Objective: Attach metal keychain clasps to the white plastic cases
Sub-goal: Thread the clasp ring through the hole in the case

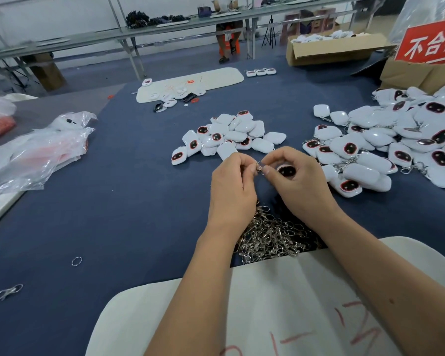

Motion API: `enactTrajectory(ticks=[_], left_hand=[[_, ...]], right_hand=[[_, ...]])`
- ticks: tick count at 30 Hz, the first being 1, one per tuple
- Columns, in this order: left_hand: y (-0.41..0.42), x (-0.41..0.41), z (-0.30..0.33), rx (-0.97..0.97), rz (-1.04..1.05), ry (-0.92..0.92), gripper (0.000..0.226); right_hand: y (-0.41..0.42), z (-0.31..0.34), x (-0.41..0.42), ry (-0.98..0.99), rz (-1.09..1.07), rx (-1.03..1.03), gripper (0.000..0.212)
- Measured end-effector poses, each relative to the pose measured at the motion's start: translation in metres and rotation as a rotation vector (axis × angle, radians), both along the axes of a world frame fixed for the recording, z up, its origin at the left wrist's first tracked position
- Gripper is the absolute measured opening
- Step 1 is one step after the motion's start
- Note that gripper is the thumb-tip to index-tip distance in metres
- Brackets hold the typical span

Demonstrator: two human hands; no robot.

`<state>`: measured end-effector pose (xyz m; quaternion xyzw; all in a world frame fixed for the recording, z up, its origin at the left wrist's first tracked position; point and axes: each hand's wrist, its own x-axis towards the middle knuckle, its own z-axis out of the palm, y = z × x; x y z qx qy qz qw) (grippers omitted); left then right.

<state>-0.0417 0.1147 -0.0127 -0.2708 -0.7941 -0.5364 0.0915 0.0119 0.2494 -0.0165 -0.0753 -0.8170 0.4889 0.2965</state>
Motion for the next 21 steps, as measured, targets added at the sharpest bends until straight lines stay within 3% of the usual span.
enactTrajectory(ticks=[3,5,12,16,21], left_hand=[[-0.0026,-0.0005,-0.0028,-0.092,-0.035,0.026,0.023],[-0.0030,-0.0003,-0.0044,-0.138,-0.062,0.013,0.024],[-0.0002,0.0028,-0.0045,-0.214,-0.138,-0.039,0.026],[0.0000,0.0027,-0.0035,-0.211,-0.151,-0.043,0.026],[0.0000,0.0036,-0.0032,-0.238,-0.175,-0.024,0.026]], right_hand=[[0.0016,-0.0004,-0.0015,-0.021,-0.049,-0.048,0.038],[0.0030,-0.0008,-0.0015,-0.007,-0.088,-0.134,0.041],[0.0065,0.0001,-0.0009,0.077,-0.126,-0.373,0.021],[0.0061,-0.0019,-0.0030,0.058,-0.171,-0.260,0.014],[0.0052,-0.0008,-0.0021,0.043,-0.148,-0.307,0.010]])
